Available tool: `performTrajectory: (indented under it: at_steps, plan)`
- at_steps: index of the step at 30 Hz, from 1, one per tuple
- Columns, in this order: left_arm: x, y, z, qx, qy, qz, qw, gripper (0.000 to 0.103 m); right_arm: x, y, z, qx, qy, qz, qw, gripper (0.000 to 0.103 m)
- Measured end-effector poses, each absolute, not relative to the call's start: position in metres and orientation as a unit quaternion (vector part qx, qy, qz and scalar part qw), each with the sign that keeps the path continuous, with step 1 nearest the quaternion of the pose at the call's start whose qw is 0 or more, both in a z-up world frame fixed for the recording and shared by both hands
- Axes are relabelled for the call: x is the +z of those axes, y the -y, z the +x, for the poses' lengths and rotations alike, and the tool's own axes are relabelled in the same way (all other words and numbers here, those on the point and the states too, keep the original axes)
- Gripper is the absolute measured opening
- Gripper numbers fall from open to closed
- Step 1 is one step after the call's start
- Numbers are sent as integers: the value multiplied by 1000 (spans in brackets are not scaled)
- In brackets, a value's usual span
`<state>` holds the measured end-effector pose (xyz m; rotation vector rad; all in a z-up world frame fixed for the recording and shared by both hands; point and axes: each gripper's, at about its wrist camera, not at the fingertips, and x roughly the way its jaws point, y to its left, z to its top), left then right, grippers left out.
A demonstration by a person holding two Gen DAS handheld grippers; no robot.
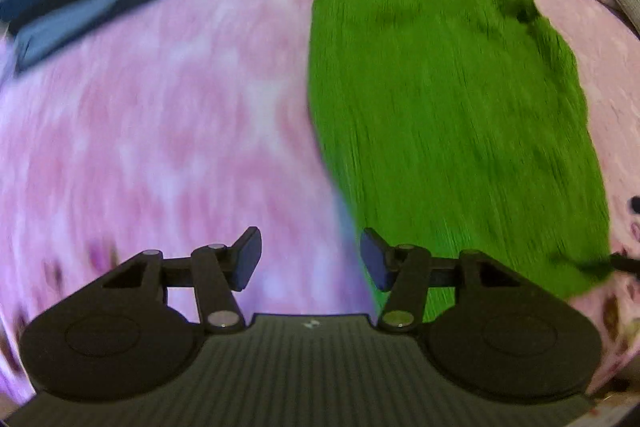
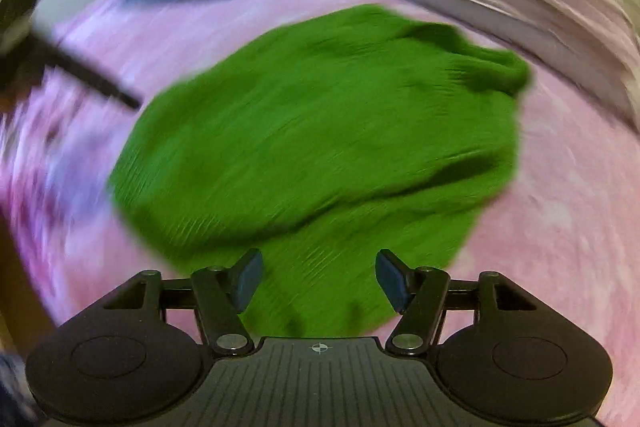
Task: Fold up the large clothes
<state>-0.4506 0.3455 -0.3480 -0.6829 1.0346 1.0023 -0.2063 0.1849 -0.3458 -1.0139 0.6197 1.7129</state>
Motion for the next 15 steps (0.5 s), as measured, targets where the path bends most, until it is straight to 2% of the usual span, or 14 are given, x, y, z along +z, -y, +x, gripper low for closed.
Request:
performTrajectory:
  at_steps: [6,11,12,13,14,15]
  plan:
    - [-351,-281,-454,474,-449,-287,701,52,-399,-167,-237,711,-112,-487,494,48]
    - [-360,-255,-436,481,-444,-246,715,53,-438,-170,-245,704,-27,-510,493,47]
    - [-364,-252,-428,476,-450,-232,719,53,-442,-166,-247,703,-2,-514,492,39]
    - [-368,-250,-422,474,-455,-218,722,53,-442,-164,-246,699,6,-517,493,15]
    - [-371,-248,-416,473,-462,-201,723,52,-443,-163,-245,694,1,-522,495,0]
    - [-373,-246,-411,471,-467,-191,723,52,-442,-160,-241,684,-4,-521,511,0]
